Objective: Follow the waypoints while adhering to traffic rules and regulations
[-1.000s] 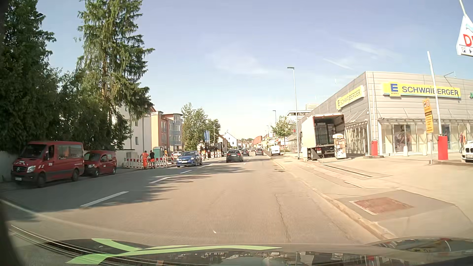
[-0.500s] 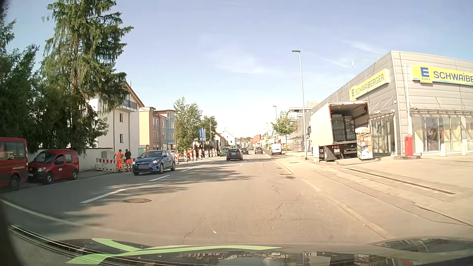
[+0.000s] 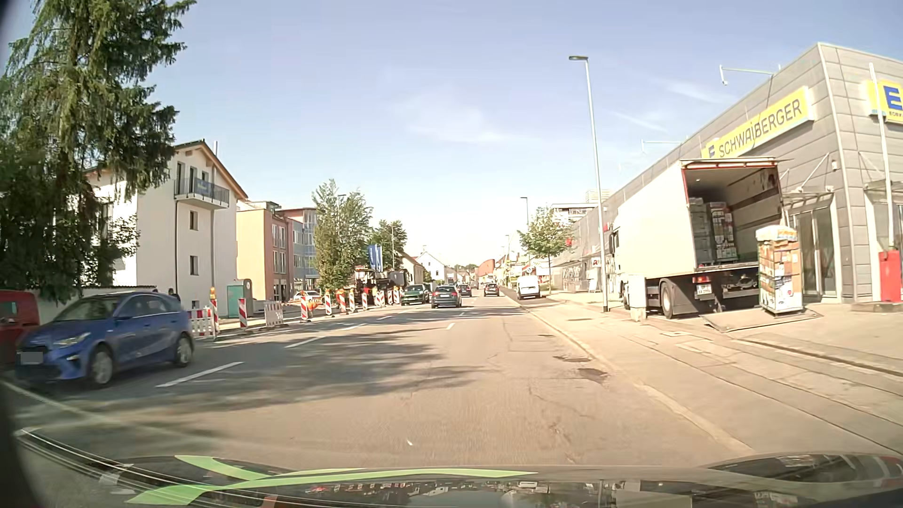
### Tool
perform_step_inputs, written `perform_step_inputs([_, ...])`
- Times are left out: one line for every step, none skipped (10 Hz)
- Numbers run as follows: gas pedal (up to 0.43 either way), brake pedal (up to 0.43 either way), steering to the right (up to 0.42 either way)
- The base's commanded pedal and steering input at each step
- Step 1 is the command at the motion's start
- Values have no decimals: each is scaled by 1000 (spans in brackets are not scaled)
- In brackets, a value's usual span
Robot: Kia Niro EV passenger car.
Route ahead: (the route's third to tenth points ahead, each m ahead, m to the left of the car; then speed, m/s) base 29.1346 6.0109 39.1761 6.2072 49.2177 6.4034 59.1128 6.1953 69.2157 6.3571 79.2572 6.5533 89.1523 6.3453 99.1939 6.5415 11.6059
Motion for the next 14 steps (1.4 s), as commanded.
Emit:
perform_step_inputs([110,0,1])
perform_step_inputs([110,0,0])
perform_step_inputs([110,0,0])
perform_step_inputs([110,0,1])
perform_step_inputs([110,0,1])
perform_step_inputs([110,0,0])
perform_step_inputs([110,0,0])
perform_step_inputs([110,0,-1])
perform_step_inputs([110,0,-2])
perform_step_inputs([110,0,-4])
perform_step_inputs([110,0,-6])
perform_step_inputs([110,0,-6])
perform_step_inputs([110,0,-6])
perform_step_inputs([110,0,-6])
